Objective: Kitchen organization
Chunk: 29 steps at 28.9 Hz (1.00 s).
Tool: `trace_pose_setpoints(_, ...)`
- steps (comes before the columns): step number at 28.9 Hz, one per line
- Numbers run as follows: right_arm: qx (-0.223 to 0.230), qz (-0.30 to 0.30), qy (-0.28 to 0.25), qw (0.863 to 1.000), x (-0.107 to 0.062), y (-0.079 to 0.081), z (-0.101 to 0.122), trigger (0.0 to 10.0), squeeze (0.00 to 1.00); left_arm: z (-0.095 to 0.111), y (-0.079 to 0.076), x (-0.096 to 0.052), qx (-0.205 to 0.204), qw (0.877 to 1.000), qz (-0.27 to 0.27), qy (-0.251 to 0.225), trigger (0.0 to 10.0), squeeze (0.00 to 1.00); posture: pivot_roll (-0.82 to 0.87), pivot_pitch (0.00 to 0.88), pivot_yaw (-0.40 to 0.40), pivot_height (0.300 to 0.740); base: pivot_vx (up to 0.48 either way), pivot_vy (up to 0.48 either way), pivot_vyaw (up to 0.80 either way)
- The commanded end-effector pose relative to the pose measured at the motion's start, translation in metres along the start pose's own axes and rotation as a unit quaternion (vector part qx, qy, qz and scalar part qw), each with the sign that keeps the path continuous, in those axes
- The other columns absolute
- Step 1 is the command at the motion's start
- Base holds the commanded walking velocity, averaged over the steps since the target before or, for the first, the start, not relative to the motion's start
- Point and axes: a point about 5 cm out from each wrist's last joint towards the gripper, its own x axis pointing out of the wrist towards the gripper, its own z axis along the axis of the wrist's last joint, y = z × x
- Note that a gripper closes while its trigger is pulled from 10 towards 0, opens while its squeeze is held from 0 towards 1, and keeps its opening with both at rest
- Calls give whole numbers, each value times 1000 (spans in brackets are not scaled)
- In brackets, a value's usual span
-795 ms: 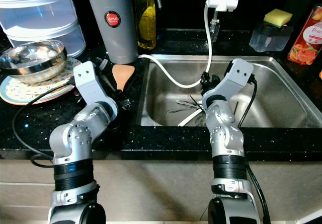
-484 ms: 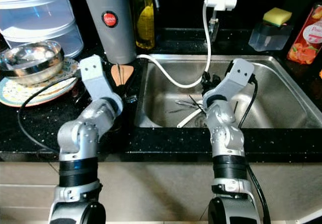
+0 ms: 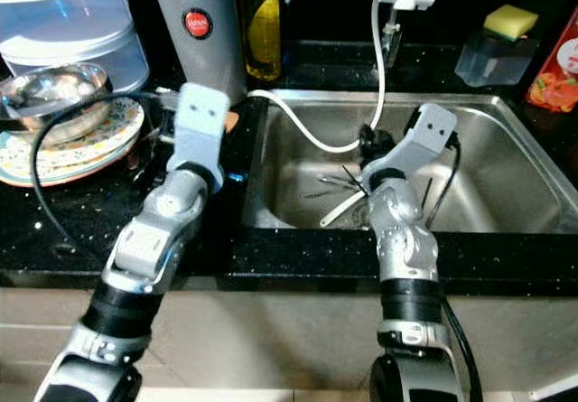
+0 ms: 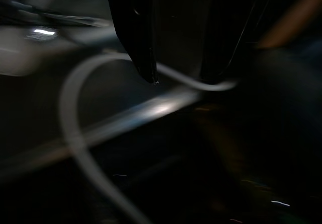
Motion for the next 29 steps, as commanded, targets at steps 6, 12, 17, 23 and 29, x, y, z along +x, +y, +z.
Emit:
trace_pose_setpoints(6,124,120,12,985,-2,37,8,10000,0,-7,-11,-5,190,979,-51,-55,10000,0,149,0,-31,740,0,0,0)
trace_pose_setpoints(12,152,160,60,973,-6,50,-3,10000,0,-4,-19,-8,266,954,-84,-111,10000,0,148,0,-32,740,0,0,0)
trace_pose_setpoints(17,166,149,70,972,-6,48,-8,10000,0,4,-35,-15,277,941,-122,-153,10000,0,150,0,-33,740,0,0,0)
trace_pose_setpoints(23,164,126,79,975,-4,39,-9,10000,0,8,-46,-20,289,929,-142,-181,10000,0,148,0,-34,740,0,0,0)
trace_pose_setpoints(29,163,117,82,976,-3,35,-7,10000,0,8,-46,-20,298,924,-137,-195,10000,0,146,0,-33,740,0,0,0)
